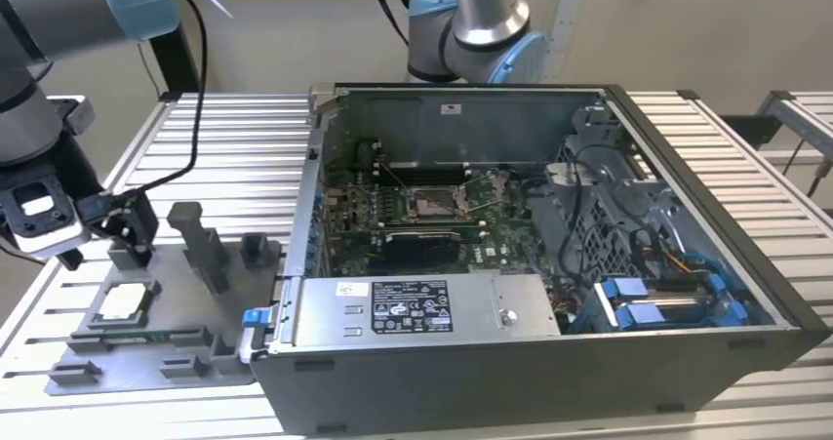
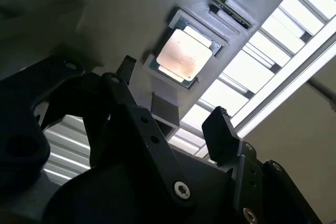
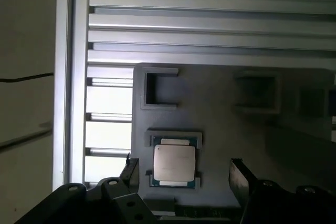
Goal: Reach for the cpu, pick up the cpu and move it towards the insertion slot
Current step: 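Pick up the cpu and move it towards the insertion slot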
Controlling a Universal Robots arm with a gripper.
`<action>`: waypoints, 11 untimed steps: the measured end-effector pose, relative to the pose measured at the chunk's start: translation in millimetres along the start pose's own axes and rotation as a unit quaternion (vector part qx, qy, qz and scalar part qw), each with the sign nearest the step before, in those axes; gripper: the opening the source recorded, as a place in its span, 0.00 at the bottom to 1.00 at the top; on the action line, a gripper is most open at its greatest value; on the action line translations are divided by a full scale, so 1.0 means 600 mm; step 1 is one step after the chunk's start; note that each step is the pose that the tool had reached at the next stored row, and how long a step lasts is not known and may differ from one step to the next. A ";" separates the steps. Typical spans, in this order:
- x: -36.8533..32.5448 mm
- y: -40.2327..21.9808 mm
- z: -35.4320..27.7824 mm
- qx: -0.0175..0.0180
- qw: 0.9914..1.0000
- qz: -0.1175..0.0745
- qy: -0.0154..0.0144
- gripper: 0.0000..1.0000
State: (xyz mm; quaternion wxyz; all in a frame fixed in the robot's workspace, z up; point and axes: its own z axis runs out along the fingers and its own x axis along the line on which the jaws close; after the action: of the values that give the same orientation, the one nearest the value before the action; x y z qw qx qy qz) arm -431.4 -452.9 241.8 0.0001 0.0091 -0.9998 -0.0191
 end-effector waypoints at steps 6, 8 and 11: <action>0.006 -0.002 0.014 0.000 1.000 0.000 0.000 1.00; 0.007 -0.002 0.016 0.000 1.000 0.000 0.000 1.00; 0.008 -0.002 0.017 0.000 1.000 0.000 0.000 1.00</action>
State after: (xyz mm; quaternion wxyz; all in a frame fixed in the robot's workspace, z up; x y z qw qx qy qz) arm -436.0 -453.9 231.8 0.0002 0.0095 -0.9998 -0.0191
